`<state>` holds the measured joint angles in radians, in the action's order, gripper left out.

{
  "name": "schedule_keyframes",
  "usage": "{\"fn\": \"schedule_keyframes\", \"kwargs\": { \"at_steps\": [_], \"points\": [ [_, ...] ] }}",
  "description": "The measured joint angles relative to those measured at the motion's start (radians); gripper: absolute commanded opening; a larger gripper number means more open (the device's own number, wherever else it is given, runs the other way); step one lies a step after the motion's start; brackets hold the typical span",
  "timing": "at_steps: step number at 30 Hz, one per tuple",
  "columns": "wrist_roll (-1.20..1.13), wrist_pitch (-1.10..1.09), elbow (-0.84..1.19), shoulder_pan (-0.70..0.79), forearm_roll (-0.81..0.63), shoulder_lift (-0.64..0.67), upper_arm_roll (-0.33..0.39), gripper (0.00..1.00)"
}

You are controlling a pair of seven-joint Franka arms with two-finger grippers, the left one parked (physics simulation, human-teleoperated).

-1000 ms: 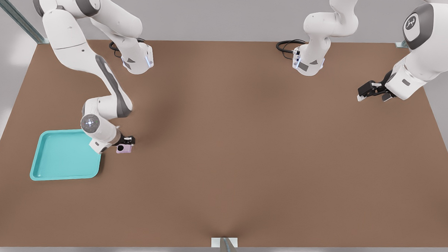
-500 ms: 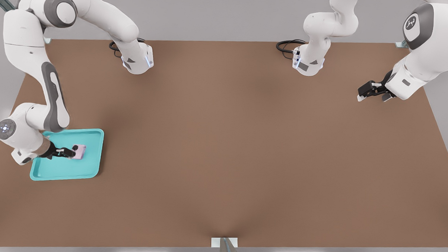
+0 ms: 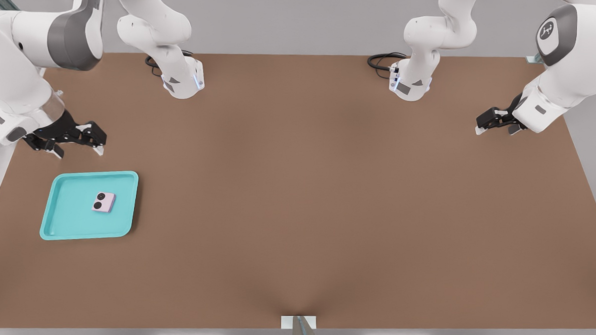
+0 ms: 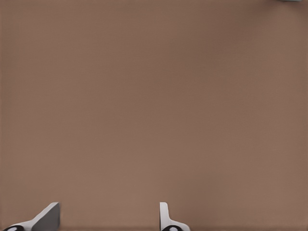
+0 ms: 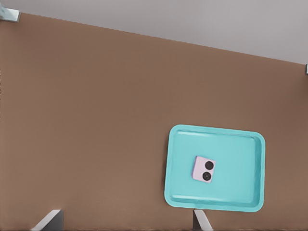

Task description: Keep left arm still and place phone on the tray with right arm

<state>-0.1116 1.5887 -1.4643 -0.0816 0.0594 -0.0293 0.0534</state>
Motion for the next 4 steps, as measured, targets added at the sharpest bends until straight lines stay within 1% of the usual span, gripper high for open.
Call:
{"fn": "schedule_keyframes", "kwargs": {
  "at_steps": [4],
  "points": [
    [0.032,-0.015,-0.059,0.019,-0.015,0.028,-0.006,1.00]
  ]
}}
